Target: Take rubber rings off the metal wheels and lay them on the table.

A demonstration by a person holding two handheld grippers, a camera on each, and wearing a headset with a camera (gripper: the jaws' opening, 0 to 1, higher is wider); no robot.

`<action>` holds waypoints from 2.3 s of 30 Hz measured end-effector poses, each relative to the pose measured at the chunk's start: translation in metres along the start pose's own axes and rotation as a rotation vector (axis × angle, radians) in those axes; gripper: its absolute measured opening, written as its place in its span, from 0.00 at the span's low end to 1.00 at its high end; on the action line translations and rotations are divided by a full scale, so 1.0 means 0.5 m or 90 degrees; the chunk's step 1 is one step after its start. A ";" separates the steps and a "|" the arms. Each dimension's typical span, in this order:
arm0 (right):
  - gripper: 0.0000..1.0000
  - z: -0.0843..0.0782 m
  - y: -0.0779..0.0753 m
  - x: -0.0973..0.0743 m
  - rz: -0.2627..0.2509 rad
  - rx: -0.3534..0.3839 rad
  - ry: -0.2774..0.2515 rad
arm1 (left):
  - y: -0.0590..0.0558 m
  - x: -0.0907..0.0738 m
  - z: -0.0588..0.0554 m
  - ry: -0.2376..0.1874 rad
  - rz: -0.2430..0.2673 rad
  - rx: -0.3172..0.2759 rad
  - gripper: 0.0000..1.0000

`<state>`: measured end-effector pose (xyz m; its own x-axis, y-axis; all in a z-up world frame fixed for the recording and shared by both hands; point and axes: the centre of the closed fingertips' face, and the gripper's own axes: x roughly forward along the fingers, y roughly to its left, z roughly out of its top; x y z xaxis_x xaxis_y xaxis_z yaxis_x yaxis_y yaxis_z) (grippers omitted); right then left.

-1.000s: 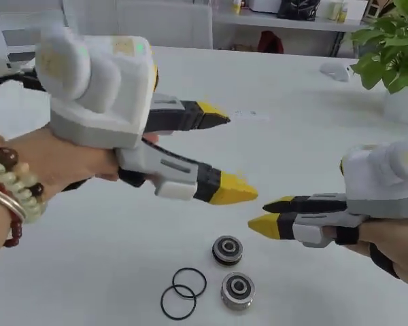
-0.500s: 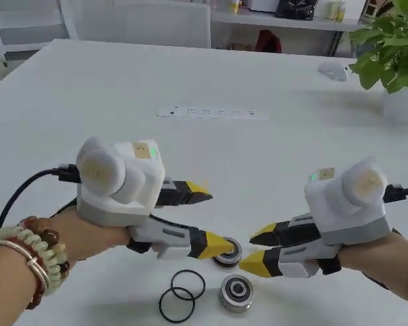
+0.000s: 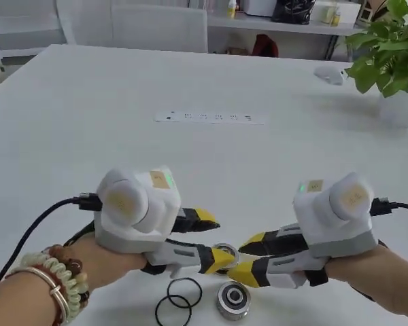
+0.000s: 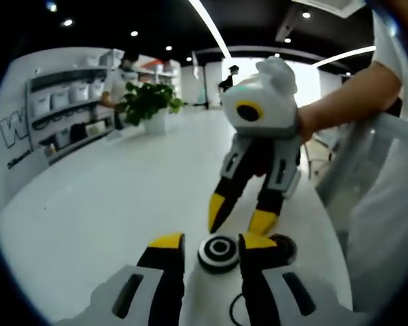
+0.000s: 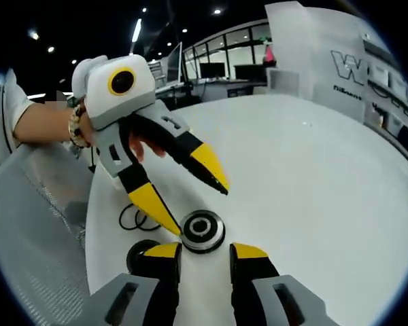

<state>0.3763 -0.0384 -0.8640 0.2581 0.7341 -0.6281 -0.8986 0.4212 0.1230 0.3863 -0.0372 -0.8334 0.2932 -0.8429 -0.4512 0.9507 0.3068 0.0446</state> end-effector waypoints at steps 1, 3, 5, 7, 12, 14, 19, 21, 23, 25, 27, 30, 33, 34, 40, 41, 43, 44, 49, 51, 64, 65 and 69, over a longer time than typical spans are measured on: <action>0.25 0.002 0.000 0.001 0.001 -0.001 -0.003 | -0.001 0.001 -0.001 0.001 -0.002 0.001 0.30; 0.24 0.002 0.001 0.002 0.002 0.001 -0.003 | -0.003 0.002 -0.002 0.002 -0.005 -0.002 0.30; 0.22 0.002 0.005 0.004 0.008 -0.005 0.000 | -0.005 0.004 -0.004 0.003 -0.008 -0.004 0.28; 0.22 0.003 0.007 0.005 0.007 -0.011 -0.001 | -0.009 0.005 -0.008 0.008 -0.013 0.001 0.23; 0.23 0.004 0.005 0.006 0.004 -0.012 -0.004 | -0.011 0.010 -0.024 0.035 -0.009 0.008 0.16; 0.22 0.006 0.006 0.007 0.004 -0.014 -0.007 | -0.007 0.011 -0.025 0.034 -0.001 0.002 0.17; 0.22 0.006 0.005 0.007 0.002 -0.021 -0.007 | -0.008 0.012 -0.028 0.034 -0.003 -0.012 0.15; 0.21 0.006 0.005 0.007 0.003 -0.027 -0.007 | -0.008 0.012 -0.029 0.034 -0.004 -0.008 0.14; 0.21 0.006 0.005 0.006 0.003 -0.031 -0.006 | -0.008 0.012 -0.030 0.034 -0.004 -0.008 0.14; 0.20 0.006 0.006 0.006 0.004 -0.036 -0.004 | -0.008 0.011 -0.030 0.031 -0.004 -0.008 0.14; 0.19 0.005 0.006 0.005 0.006 -0.040 -0.001 | -0.008 0.010 -0.030 0.029 -0.003 -0.010 0.14; 0.18 0.004 0.007 0.004 0.006 -0.049 0.002 | -0.008 0.010 -0.030 0.028 0.000 -0.009 0.14; 0.16 0.003 0.006 0.002 0.007 -0.053 0.005 | -0.007 0.008 -0.030 0.025 0.000 -0.012 0.14; 0.15 0.002 0.006 0.002 0.006 -0.056 0.008 | -0.007 0.008 -0.030 0.025 0.001 -0.012 0.14; 0.10 -0.002 0.005 0.002 0.002 -0.069 0.018 | -0.005 0.005 -0.030 0.022 0.004 -0.014 0.14; 0.09 -0.002 0.005 0.003 0.001 -0.072 0.018 | -0.005 0.005 -0.030 0.023 0.004 -0.014 0.14; 0.08 -0.001 0.005 0.003 -0.001 -0.081 0.020 | -0.004 0.005 -0.030 0.023 0.006 -0.015 0.14; 0.08 -0.001 0.004 0.003 -0.002 -0.085 0.021 | -0.004 0.004 -0.030 0.023 0.007 -0.016 0.14; 0.05 -0.001 0.005 0.004 -0.007 -0.125 0.034 | -0.003 0.003 -0.030 0.022 0.008 -0.011 0.14; 0.00 -0.001 0.004 0.005 -0.007 -0.131 0.035 | -0.005 0.002 -0.030 0.022 0.006 -0.012 0.15; 0.13 -0.006 0.015 0.005 0.017 -0.066 0.038 | -0.001 0.001 -0.032 0.017 0.009 -0.002 0.14; 0.16 -0.004 0.013 0.006 0.013 -0.058 0.035 | -0.001 0.001 -0.032 0.016 0.009 -0.003 0.14; 0.25 0.006 0.000 0.005 -0.009 -0.062 0.015 | -0.001 0.001 -0.032 0.013 0.009 -0.006 0.14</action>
<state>0.3781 -0.0350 -0.8633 0.2636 0.7153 -0.6472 -0.9254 0.3770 0.0397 0.3844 -0.0306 -0.8478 0.3043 -0.8292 -0.4689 0.9454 0.3230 0.0424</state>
